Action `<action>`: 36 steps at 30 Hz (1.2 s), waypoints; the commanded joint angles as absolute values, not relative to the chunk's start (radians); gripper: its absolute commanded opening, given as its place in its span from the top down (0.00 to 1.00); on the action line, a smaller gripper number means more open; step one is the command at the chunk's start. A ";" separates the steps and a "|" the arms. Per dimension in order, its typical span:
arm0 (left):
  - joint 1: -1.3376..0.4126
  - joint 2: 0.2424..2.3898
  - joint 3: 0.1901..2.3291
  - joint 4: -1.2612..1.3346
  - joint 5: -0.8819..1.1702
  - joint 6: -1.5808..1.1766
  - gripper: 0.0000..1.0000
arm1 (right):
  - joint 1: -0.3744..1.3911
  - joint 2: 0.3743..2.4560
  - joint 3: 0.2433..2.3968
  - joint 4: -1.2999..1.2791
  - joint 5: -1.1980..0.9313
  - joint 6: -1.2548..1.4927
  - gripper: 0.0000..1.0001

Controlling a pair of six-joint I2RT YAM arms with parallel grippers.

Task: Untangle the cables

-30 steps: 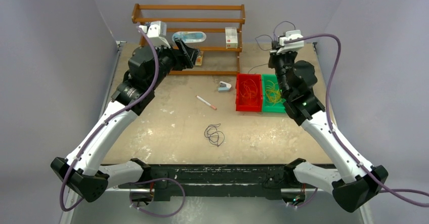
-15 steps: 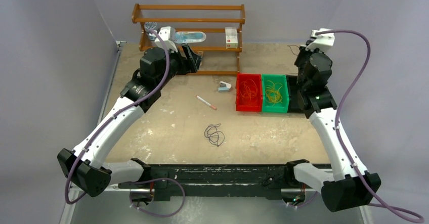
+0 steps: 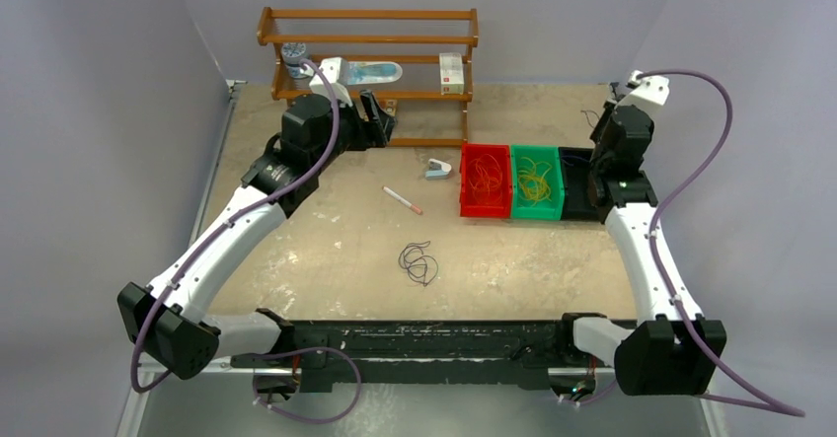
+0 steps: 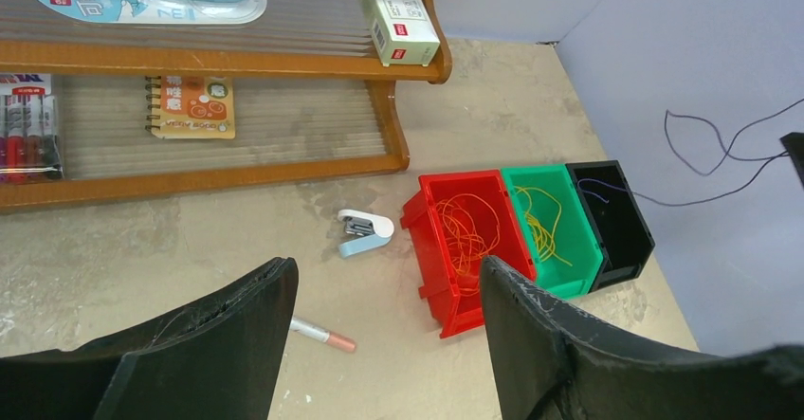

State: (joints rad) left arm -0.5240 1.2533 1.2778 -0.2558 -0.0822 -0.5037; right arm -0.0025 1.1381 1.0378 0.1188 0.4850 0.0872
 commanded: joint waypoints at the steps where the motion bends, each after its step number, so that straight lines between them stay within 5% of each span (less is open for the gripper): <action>1: -0.520 1.257 1.280 -0.228 -0.065 -0.480 0.31 | -0.017 1.143 1.002 0.109 0.514 0.170 1.00; 36: -0.520 1.265 1.245 -0.242 -0.040 -0.512 0.34 | -0.154 1.427 0.867 0.182 0.228 0.428 1.00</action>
